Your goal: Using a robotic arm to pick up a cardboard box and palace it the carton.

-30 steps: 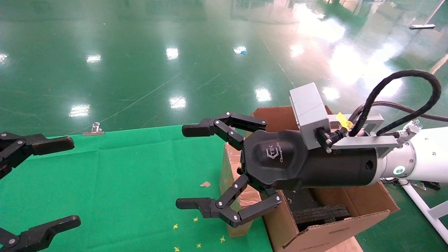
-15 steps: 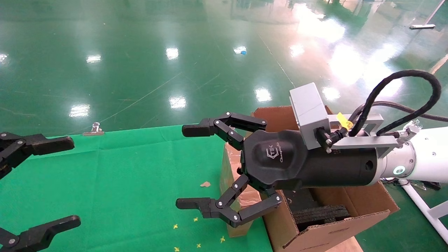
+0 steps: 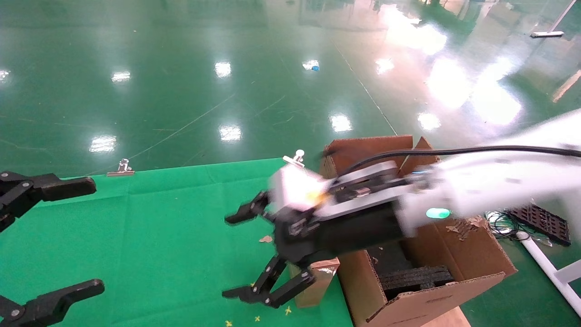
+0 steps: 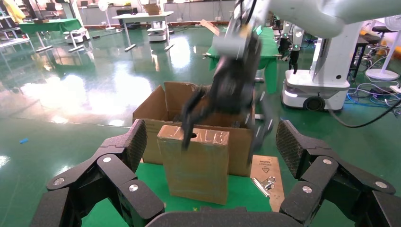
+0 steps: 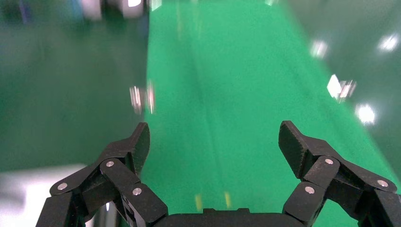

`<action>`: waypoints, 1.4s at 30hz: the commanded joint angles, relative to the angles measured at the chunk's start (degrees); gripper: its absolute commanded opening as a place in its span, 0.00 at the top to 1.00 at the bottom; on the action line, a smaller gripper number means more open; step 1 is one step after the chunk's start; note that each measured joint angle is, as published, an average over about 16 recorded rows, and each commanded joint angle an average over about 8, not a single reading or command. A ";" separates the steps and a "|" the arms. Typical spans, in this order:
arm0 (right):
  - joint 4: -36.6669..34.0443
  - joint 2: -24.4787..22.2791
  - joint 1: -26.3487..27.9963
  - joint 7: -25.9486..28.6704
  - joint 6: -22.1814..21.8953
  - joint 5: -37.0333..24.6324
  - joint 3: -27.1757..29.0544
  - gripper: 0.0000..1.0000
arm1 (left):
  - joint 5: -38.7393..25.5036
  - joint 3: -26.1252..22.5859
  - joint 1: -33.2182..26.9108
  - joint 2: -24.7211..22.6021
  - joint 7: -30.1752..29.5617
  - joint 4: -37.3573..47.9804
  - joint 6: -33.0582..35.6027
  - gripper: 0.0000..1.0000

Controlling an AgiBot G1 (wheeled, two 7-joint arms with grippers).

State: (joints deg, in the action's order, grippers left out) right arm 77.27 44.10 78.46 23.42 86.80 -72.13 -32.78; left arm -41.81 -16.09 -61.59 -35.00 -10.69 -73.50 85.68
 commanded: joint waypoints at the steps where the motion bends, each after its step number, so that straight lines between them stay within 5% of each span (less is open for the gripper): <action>1: 0.21 2.75 4.33 1.81 1.18 -7.63 -3.84 0.00 | 0.01 -0.01 0.00 0.00 0.00 0.00 0.00 0.00; 6: -0.03 9.02 11.96 6.86 2.88 -19.25 -12.71 0.00 | 0.02 -0.03 -0.01 0.01 0.02 0.00 -0.01 0.00; 11: -0.16 11.34 18.44 10.75 3.38 -23.88 -18.97 0.00 | 0.03 -0.05 -0.01 0.02 0.03 0.00 -0.02 0.00; 24: -0.36 6.78 34.47 13.71 3.84 -20.75 -35.97 0.00 | 0.07 -0.11 -0.02 0.04 0.05 0.00 -0.04 0.00; 42: -1.64 6.59 40.11 22.58 2.29 -17.11 -46.87 0.00 | 0.12 -0.18 -0.04 0.07 0.09 0.00 -0.08 0.00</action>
State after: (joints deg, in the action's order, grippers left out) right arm 73.92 51.05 118.74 46.99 89.32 -88.46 -79.42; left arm -41.69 -16.27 -61.63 -34.93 -10.60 -73.50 85.61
